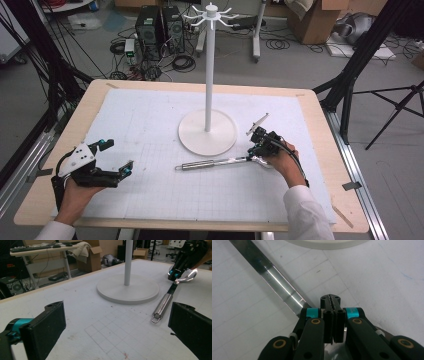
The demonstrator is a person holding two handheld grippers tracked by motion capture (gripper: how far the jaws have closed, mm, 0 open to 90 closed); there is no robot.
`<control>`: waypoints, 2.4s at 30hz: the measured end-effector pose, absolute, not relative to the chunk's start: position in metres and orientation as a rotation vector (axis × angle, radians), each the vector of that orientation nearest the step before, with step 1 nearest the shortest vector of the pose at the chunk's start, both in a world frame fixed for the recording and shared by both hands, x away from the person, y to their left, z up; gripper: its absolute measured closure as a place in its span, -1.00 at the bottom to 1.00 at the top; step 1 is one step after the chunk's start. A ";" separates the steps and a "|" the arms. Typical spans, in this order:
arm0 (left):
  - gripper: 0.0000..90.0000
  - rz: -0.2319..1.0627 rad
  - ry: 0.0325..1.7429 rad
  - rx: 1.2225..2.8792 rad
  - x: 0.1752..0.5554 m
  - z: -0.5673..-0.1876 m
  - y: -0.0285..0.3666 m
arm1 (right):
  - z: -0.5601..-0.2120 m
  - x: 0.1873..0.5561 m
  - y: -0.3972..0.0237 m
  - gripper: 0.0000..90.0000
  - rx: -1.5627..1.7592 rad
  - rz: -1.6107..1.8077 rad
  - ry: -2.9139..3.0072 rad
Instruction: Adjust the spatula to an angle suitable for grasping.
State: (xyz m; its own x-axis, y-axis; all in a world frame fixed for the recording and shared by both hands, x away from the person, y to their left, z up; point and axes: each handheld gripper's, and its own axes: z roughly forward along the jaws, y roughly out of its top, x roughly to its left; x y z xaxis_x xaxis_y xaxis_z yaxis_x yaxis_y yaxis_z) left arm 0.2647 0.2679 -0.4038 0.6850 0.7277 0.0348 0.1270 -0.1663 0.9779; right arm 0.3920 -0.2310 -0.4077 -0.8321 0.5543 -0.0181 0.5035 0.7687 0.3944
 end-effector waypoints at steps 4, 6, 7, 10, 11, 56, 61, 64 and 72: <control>-0.96 0.614 0.696 1.685 0.265 -0.404 0.267 | -0.409 0.393 -0.231 1.00 0.850 0.561 2.829; -0.96 0.611 0.696 1.685 0.265 -0.404 0.267 | -0.408 0.392 -0.232 1.00 0.861 0.561 2.829; -0.96 0.610 0.697 1.683 0.265 -0.404 0.267 | -0.408 0.393 -0.233 1.00 0.851 0.565 2.831; -0.96 0.611 0.694 1.689 0.265 -0.405 0.267 | -0.408 0.393 -0.234 1.00 0.863 0.561 2.828; -0.96 0.611 0.692 1.691 0.265 -0.405 0.267 | -0.409 0.393 -0.234 1.00 0.863 0.560 2.828; -0.96 0.622 0.690 1.693 0.262 -0.404 0.268 | -0.407 0.373 -0.235 1.00 0.733 0.472 2.969; -0.96 0.620 0.692 1.694 0.262 -0.404 0.268 | -0.407 0.367 -0.235 1.00 0.705 0.464 2.982; -0.96 0.620 0.690 1.695 0.263 -0.404 0.268 | -0.407 0.363 -0.235 1.00 0.714 0.468 2.995; -0.96 0.619 0.691 1.695 0.262 -0.404 0.267 | -0.407 0.355 -0.238 1.00 0.690 0.483 3.011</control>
State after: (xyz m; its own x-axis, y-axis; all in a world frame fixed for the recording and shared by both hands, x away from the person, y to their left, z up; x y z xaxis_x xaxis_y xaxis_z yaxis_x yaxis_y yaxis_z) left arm 0.2623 0.2673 -0.4038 0.6879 0.7244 0.0463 0.1250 -0.1810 0.9755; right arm 0.3550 -0.2383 -0.4066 -0.9025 0.4273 0.0535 0.4226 0.8549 0.3009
